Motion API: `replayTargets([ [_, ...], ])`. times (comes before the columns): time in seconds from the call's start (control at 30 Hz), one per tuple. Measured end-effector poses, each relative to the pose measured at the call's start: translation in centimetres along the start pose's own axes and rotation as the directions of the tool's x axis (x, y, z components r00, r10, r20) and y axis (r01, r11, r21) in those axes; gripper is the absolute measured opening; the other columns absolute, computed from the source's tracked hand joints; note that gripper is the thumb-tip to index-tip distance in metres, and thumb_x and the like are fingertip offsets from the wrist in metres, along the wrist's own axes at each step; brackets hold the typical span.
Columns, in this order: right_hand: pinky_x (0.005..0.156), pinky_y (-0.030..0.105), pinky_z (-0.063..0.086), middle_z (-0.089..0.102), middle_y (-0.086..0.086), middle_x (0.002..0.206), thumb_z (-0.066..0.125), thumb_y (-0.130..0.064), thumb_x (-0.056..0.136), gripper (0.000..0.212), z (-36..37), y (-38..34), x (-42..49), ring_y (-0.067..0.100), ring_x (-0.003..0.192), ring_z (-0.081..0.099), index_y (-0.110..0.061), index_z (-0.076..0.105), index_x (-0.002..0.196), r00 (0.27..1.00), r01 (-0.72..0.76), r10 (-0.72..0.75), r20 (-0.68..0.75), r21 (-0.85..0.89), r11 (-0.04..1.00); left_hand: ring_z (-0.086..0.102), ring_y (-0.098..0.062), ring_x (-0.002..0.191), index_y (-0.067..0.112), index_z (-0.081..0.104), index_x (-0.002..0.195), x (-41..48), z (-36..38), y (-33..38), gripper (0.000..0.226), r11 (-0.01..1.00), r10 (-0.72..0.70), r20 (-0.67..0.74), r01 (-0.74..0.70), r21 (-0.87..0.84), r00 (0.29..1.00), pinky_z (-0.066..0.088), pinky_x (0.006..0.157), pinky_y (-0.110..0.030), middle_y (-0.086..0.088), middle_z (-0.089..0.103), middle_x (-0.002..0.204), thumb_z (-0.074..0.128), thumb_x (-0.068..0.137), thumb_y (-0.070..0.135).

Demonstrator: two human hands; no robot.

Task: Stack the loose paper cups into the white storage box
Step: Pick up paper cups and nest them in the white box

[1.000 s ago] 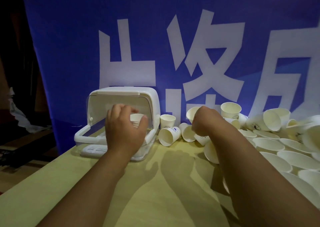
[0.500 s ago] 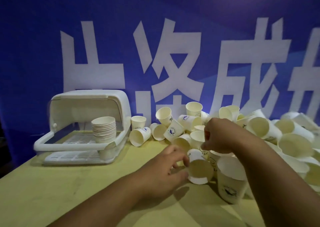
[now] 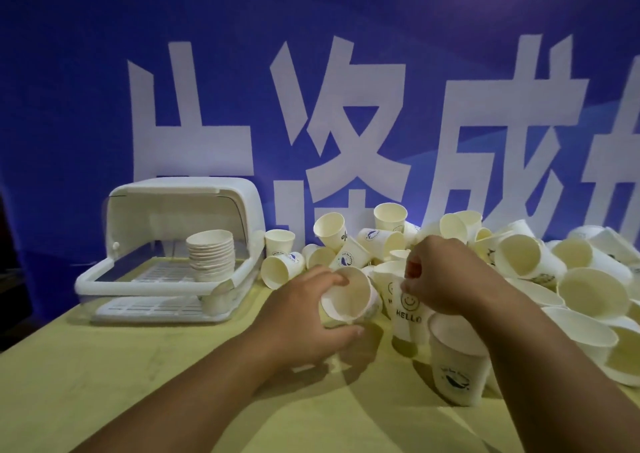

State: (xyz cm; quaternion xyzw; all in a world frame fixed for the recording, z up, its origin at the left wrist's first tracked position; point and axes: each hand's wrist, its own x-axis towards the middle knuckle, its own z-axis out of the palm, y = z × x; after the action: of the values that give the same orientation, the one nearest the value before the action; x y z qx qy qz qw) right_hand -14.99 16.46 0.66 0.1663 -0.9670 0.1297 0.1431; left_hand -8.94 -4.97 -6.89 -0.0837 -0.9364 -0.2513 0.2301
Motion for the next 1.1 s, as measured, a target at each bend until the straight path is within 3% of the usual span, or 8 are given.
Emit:
replayTargets([
  [0.13, 0.074, 0.037, 0.060, 0.070, -0.002, 0.091, 0.069, -0.030, 0.092, 0.005, -0.5, -2.3, 0.0, 0.016, 0.079, 0.066, -0.026, 0.071, 0.091, 0.990, 0.047, -0.023, -0.139, 0.167, 0.985, 0.056, -0.003, 0.097, 0.041, 0.060, 0.110, 0.5, -2.8, -1.7, 0.057, 0.999, -0.038, -0.328, 0.025, -0.043, 0.944, 0.050, 0.078, -0.028, 0.025, 0.057, 0.110, 0.067, 0.067, 0.079],
  [0.27, 0.072, 0.029, 0.055, 0.069, -0.007, 0.101, 0.066, -0.029, 0.096, 0.002, -0.7, -6.0, 0.4, 0.015, 0.089, 0.064, -0.029, 0.067, 0.097, 0.971, 0.167, -0.095, -0.220, 0.335, 0.927, 0.059, -0.013, 0.099, 0.037, 0.053, 0.114, 0.5, -5.9, -4.5, 0.057, 0.981, -0.178, -0.577, 0.100, -0.165, 0.797, 0.052, 0.080, -0.034, 0.018, 0.058, 0.112, 0.069, 0.071, 0.071],
  [0.4, 0.065, 0.015, 0.044, 0.062, -0.009, 0.102, 0.065, -0.027, 0.097, 0.003, -0.1, -10.2, 1.2, 0.014, 0.095, 0.060, -0.028, 0.062, 0.097, 0.949, 0.267, -0.136, -0.285, 0.495, 0.827, 0.060, -0.015, 0.101, 0.035, 0.035, 0.131, 0.1, -8.9, -6.6, 0.073, 0.963, -0.238, -0.705, 0.069, -0.260, 0.668, 0.054, 0.080, -0.032, 0.005, 0.056, 0.120, 0.085, 0.079, 0.045],
  [0.57, 0.066, 0.010, 0.037, 0.059, -0.008, 0.102, 0.062, -0.021, 0.099, 0.007, 1.9, -15.4, 4.0, 0.013, 0.097, 0.057, -0.028, 0.061, 0.099, 0.920, 0.331, -0.107, -0.377, 0.602, 0.726, 0.063, -0.007, 0.101, 0.025, 0.046, 0.135, 0.3, -11.3, -8.4, 0.063, 0.910, -0.367, -0.758, 0.037, -0.414, 0.540, 0.053, 0.081, -0.026, 0.010, 0.060, 0.117, 0.083, 0.084, 0.035],
  [0.73, 0.065, 0.011, 0.036, 0.061, -0.003, 0.109, 0.060, -0.022, 0.100, 0.013, 2.8, -19.8, 7.0, 0.016, 0.099, 0.056, -0.022, 0.066, 0.111, 0.890, 0.374, -0.049, -0.453, 0.665, 0.647, 0.057, -0.017, 0.120, 0.031, 0.044, 0.146, 0.7, -11.5, -10.0, 0.066, 0.904, -0.398, -0.725, 0.109, -0.413, 0.562, 0.055, 0.098, -0.042, 0.008, 0.055, 0.133, 0.076, 0.089, 0.039],
  [0.8, 0.070, 0.015, 0.042, 0.061, -0.004, 0.109, 0.060, -0.022, 0.099, 0.014, 3.2, -20.9, 7.7, 0.015, 0.099, 0.056, -0.022, 0.067, 0.112, 0.878, 0.395, -0.040, -0.478, 0.673, 0.625, 0.053, -0.015, 0.123, 0.033, 0.042, 0.151, 0.9, -11.5, -10.3, 0.068, 0.906, -0.397, -0.712, 0.127, -0.403, 0.580, 0.054, 0.100, -0.041, 0.010, 0.051, 0.135, 0.075, 0.091, 0.037],
  [0.93, 0.091, 0.045, 0.052, 0.061, -0.007, 0.105, 0.062, -0.021, 0.098, 0.014, 4.7, -20.8, 8.7, 0.018, 0.100, 0.055, -0.024, 0.068, 0.110, 0.837, 0.402, 0.030, -0.546, 0.652, 0.642, 0.051, -0.014, 0.122, 0.034, 0.042, 0.151, 1.2, -11.2, -10.7, 0.067, 0.909, -0.398, -0.675, 0.164, -0.384, 0.622, 0.052, 0.098, -0.037, 0.009, 0.048, 0.138, 0.074, 0.092, 0.037],
  [1.1, 0.091, 0.048, 0.053, 0.055, -0.012, 0.100, 0.062, -0.022, 0.098, 0.012, 4.9, -19.8, 9.2, 0.018, 0.100, 0.057, -0.026, 0.067, 0.109, 0.847, 0.403, 0.032, -0.531, 0.681, 0.612, 0.049, -0.014, 0.127, 0.036, 0.036, 0.148, 1.2, -10.4, -10.8, 0.076, 0.919, -0.382, -0.636, 0.207, -0.335, 0.670, 0.049, 0.101, -0.038, 0.011, 0.049, 0.140, 0.079, 0.086, 0.042],
])
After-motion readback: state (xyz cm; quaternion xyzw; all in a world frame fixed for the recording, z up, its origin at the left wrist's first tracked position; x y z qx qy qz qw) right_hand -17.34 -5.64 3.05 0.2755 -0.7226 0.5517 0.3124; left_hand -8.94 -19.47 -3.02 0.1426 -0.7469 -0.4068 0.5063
